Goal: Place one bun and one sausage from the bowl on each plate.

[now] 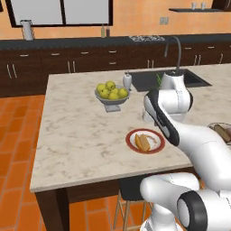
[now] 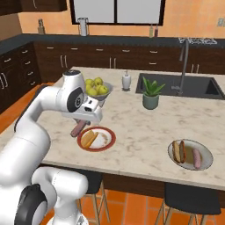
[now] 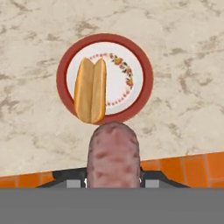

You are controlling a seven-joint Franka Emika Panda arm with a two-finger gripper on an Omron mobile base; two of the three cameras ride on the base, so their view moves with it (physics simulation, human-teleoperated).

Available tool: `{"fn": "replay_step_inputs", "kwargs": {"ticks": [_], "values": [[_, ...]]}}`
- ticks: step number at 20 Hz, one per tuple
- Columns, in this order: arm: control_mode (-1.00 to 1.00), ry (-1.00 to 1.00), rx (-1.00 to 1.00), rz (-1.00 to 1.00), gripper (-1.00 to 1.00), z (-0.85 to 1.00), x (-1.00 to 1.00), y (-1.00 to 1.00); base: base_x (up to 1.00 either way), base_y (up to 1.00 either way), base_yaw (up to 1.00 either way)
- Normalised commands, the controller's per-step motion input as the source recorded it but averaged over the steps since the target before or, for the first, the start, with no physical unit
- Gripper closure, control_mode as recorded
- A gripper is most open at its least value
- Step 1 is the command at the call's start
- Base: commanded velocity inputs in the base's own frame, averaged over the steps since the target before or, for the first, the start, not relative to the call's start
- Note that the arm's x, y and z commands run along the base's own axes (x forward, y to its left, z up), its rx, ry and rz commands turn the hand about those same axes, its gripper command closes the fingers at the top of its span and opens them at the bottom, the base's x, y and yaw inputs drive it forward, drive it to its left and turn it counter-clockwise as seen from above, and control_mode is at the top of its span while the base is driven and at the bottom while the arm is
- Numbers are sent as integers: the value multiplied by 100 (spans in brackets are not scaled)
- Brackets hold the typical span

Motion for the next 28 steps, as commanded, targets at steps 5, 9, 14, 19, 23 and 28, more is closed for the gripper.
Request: {"fn": "replay_step_inputs", "kwargs": {"ticks": [5,9,14,19,23,28], "values": [[-100,0,0,0,100,-5,65,-1,11,-3,0],[-100,0,0,0,100,-43,89,-37,0,0,0],[-100,0,2,0,100,-77,34,-38,0,0,0],[-100,1,0,0,100,-39,37,1,0,0,0],[-100,0,0,0,100,-36,12,0,0,0,0],[-100,0,0,0,100,-35,0,0,0,0,0]]}}
